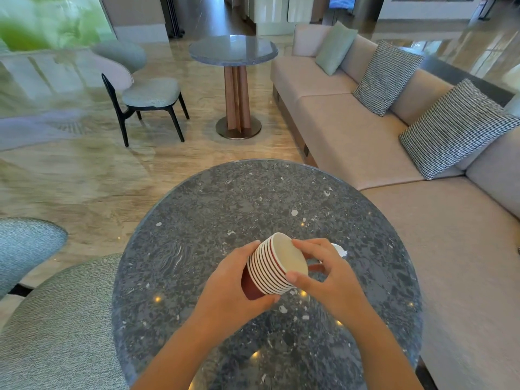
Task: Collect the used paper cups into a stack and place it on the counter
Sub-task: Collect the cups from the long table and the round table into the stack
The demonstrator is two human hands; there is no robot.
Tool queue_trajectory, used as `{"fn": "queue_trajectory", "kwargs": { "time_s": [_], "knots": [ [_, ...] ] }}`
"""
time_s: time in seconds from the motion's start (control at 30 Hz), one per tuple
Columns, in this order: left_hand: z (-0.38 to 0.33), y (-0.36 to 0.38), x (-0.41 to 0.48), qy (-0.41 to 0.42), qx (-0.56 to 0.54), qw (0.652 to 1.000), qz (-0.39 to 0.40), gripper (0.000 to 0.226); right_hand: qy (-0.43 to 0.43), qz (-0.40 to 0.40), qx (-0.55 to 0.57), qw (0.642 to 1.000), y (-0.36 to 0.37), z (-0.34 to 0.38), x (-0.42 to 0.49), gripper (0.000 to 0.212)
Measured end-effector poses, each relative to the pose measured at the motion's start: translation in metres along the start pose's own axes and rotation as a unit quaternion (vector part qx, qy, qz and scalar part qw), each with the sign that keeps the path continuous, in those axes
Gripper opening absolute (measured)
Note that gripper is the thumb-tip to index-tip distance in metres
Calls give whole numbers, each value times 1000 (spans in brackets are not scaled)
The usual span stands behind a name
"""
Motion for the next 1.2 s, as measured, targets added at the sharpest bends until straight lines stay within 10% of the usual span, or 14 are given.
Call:
{"fn": "queue_trajectory", "kwargs": {
  "time_s": [1.2],
  "knots": [
    [53, 36, 32, -158, -135, 978, -27, 69, 152, -159, -183, 958, -40, -138, 72, 26]
  ]
}}
Point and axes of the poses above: each hand's wrist, its own x-axis towards the middle knuckle, its own y-axis out of the palm, z = x × y, the point moved 1 cm from there along x, towards the middle knuckle, and after that the axes turned 12 degrees about y, right-handed, at the moved point
